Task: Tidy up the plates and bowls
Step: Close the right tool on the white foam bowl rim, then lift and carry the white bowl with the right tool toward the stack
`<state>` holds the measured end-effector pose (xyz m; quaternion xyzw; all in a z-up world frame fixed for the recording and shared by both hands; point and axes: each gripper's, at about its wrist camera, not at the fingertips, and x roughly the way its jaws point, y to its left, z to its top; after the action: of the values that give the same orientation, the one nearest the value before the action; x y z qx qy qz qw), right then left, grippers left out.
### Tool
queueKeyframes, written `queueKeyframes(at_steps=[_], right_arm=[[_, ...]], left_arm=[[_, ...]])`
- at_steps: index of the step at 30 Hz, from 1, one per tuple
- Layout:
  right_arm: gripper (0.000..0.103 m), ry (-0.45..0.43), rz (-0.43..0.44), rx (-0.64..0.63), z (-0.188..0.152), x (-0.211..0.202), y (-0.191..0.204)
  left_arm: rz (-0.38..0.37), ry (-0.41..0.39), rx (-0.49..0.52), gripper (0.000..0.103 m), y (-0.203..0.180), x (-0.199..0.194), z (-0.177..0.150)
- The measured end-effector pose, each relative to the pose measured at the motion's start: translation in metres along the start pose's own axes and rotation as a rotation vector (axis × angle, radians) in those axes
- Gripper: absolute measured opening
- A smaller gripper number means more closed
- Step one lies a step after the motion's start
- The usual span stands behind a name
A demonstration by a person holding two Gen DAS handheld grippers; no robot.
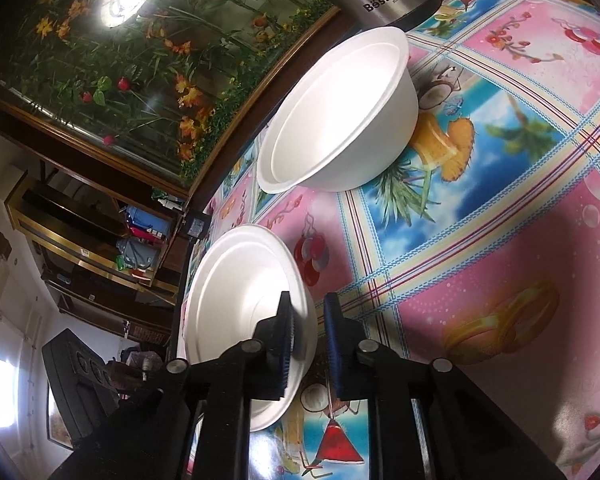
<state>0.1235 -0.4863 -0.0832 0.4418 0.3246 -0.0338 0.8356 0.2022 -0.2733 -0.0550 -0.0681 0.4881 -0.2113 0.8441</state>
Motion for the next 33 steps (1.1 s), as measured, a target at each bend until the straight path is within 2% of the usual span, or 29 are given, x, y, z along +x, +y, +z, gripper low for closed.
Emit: queueKeyframes(at_steps=[6,33], right_arm=[[0.006,0.0,-0.004,-0.01,-0.0016,0.0004,0.004],[0.006,0.002,0.002,-0.004,-0.0003,-0.0014,0.0036]], left_arm=[[0.006,-0.001,0.01,0.017,-0.0015,0.0002,-0.0004],[0.049,-0.024,0.058,0.017,-0.009,-0.0031,-0.0044]])
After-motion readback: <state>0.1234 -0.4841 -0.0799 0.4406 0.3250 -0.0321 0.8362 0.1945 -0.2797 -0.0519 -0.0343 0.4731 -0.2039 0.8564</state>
